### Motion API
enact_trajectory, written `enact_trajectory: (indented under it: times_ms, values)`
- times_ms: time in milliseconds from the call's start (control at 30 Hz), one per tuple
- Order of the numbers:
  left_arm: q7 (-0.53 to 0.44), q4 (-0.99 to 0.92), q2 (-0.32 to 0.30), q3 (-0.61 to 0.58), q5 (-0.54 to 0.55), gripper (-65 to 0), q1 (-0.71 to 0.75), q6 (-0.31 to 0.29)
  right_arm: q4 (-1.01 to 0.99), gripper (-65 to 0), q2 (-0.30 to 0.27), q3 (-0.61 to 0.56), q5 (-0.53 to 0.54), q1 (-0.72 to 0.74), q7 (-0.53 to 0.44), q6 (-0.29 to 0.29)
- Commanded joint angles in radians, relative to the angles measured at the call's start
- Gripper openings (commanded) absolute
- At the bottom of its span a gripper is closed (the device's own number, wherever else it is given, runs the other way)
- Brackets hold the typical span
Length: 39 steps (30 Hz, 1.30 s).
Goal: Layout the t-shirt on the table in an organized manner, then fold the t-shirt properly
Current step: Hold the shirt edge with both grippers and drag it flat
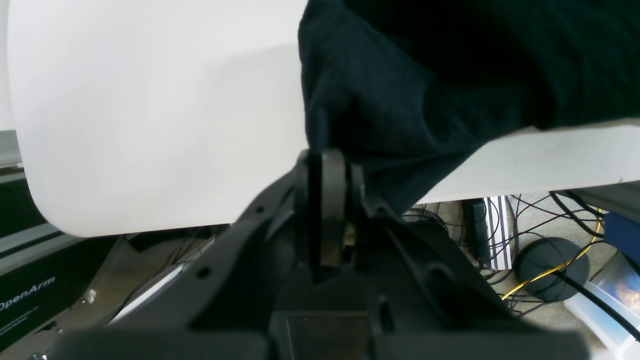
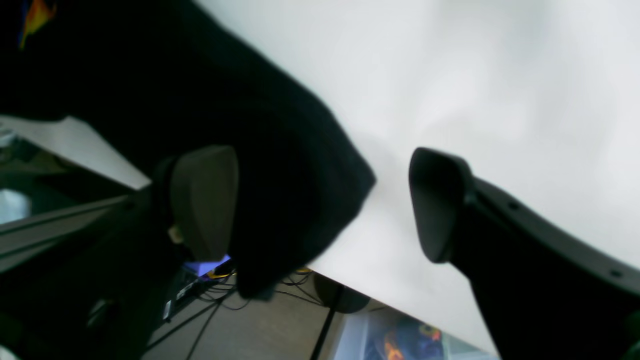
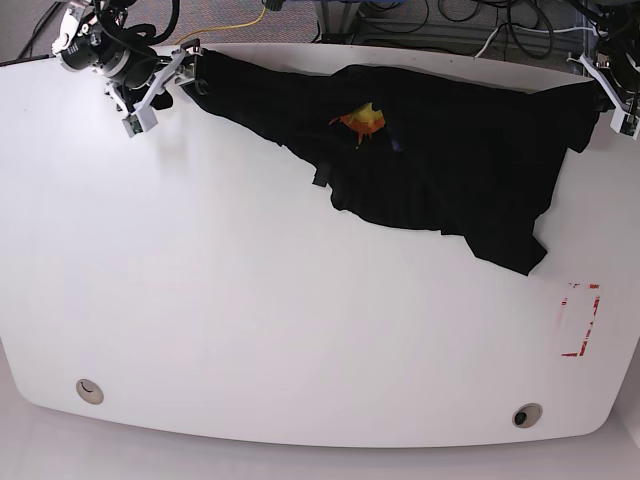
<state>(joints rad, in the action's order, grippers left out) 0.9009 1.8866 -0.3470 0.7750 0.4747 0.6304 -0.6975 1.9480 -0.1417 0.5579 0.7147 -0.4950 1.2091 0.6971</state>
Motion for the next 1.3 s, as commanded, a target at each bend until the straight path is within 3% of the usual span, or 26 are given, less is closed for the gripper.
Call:
enact_trajectory:
  times_ms: [0,167,800,933,1133,1267]
  values:
    - [-0.01,0.015,-0.017,0.007,0.005,-60.6,0.004,-0.001,0.015,-14.0,-0.008,-0.014,0.026,0.003,-0.022,0.001]
    - [-0.01,0.017,-0.017,0.007,0.006,-48.5,0.004,-0.001,0.015,-14.0,-0.008,-0.065,0.027,0.002,-0.022,0.001]
    - [-0.01,0.017,-0.017,0.007,0.006,-47.9,-0.024,-0.001,0.014,-14.3,-0.008,-0.172,0.03,0.0,-0.022,0.001]
    - [-0.01,0.017,-0.017,0.007,0.006,-47.9,-0.025,-0.001,0.014,-21.9,-0.008,-0.17,0.03,0.0,-0.022,0.001]
    - [-0.01,0.017,-0.016,0.005,0.006,-47.9,-0.025,-0.001,0.014,-43.0,-0.008,-0.167,0.03,0.002,-0.022,0.001]
    - [-0.01,0.017,-0.016,-0.018,0.006,-47.9,-0.025,-0.001,0.014,-48.5,-0.008,-0.166,0.03,0.005,-0.022,0.001]
